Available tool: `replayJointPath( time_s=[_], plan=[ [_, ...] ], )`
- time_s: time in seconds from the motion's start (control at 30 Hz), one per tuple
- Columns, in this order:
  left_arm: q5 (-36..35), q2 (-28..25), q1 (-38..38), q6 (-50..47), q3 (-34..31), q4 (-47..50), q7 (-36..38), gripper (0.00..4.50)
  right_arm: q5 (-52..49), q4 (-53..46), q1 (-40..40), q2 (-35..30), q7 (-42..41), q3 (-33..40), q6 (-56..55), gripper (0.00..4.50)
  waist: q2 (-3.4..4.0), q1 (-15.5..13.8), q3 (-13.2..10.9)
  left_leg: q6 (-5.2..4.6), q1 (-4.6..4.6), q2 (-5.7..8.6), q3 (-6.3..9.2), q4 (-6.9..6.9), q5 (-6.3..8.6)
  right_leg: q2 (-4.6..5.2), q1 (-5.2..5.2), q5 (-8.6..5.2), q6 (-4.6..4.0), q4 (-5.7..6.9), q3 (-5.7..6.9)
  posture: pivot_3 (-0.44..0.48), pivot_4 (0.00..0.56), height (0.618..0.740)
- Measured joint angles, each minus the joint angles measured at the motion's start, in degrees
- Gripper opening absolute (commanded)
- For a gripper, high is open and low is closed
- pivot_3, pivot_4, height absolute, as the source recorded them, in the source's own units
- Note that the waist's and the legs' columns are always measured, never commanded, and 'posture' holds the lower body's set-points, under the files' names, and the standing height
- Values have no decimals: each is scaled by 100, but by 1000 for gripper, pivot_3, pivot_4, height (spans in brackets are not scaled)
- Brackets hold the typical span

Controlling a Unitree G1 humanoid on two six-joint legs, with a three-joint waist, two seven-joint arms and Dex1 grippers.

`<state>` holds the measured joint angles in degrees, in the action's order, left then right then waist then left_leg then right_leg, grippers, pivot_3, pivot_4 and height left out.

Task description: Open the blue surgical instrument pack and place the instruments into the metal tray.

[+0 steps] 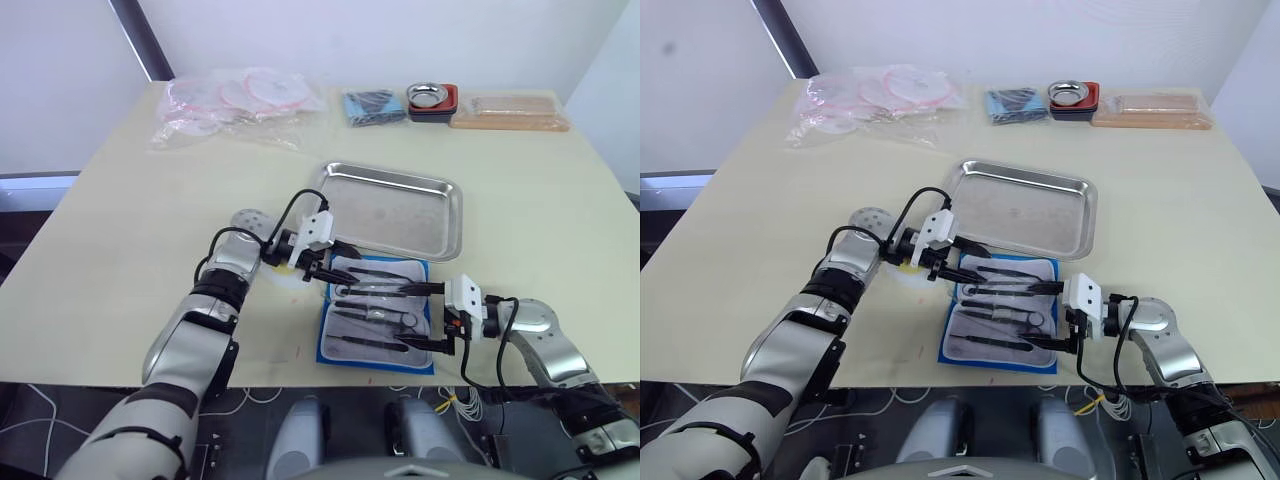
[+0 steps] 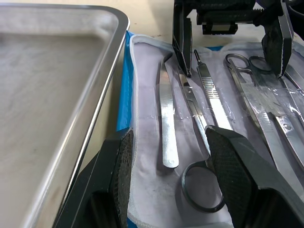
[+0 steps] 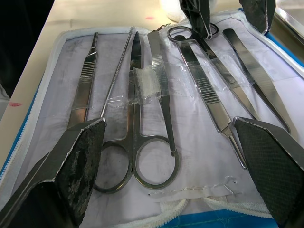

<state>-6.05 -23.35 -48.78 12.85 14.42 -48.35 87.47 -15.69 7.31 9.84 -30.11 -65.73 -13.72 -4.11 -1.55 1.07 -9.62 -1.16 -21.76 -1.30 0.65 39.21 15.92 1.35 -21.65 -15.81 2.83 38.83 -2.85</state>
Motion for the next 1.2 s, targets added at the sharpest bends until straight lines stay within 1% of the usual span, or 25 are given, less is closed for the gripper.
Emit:
replayJointPath(
  time_s=[0.03, 0.07, 0.1, 0.13, 0.17, 0.73, 0.9, 1.2],
  plan=[
    [-2, -1, 17, 1, -34, 5, 9, 2585, 0, 0, 0, 1, 3, 0, 1, 4500, 0, 0, 0, 0, 0, 0, 0, 0, 0, 0, 0, 0, 0, 0, 0, 0, 150, 740],
    [-1, -2, 21, 1, -41, 9, 12, 2301, 0, 0, 0, 1, 5, 0, 1, 4500, 0, -1, 0, 0, 0, 0, 0, 0, 0, 0, 0, 0, 0, 0, 1, 0, 150, 740],
    [0, -2, 21, 1, -42, 11, 12, 2301, 0, 0, 0, 2, 6, 0, 1, 4500, 0, -1, 0, 0, 0, 0, 0, 0, 0, 0, 0, 0, 0, 0, 0, 0, 150, 740],
    [2, -2, 22, 2, -45, 13, 9, 1884, 0, 0, 0, 4, 7, -1, 2, 4500, 0, 0, 0, 0, 0, 0, 0, 0, 0, 0, 0, 0, 0, 0, 0, 0, 150, 740],
    [3, -2, 27, 3, -52, 14, 4, 1612, 0, 0, -1, 8, 9, -2, 2, 4500, 0, 1, 0, 0, 0, 0, 0, 0, 0, 0, 0, 0, 0, 0, 0, 0, 150, 740],
    [64, 7, 77, 25, -41, 68, 6, 1612, -1, -49, -58, 12, 87, 2, 1, 4500, 0, 2, 0, 0, 1, 0, 0, 0, 0, 0, 0, 0, 0, -1, 0, 0, 150, 740],
    [216, 20, 76, 24, -21, 68, -44, 1612, -1, -70, -87, 17, 129, 5, 0, 4500, 0, 3, 3, 0, 1, 0, 0, -1, 0, 0, 0, -1, 0, 0, 0, 0, 150, 740],
    [532, 99, 5, -75, 12, -13, -358, 1612, -1, -61, -103, 23, 161, 4, 1, 4500, 1, 1, 24, 0, 2, 0, 0, -1, 0, 0, 1, -1, 2, 0, 0, 0, 150, 740]
  ],
)
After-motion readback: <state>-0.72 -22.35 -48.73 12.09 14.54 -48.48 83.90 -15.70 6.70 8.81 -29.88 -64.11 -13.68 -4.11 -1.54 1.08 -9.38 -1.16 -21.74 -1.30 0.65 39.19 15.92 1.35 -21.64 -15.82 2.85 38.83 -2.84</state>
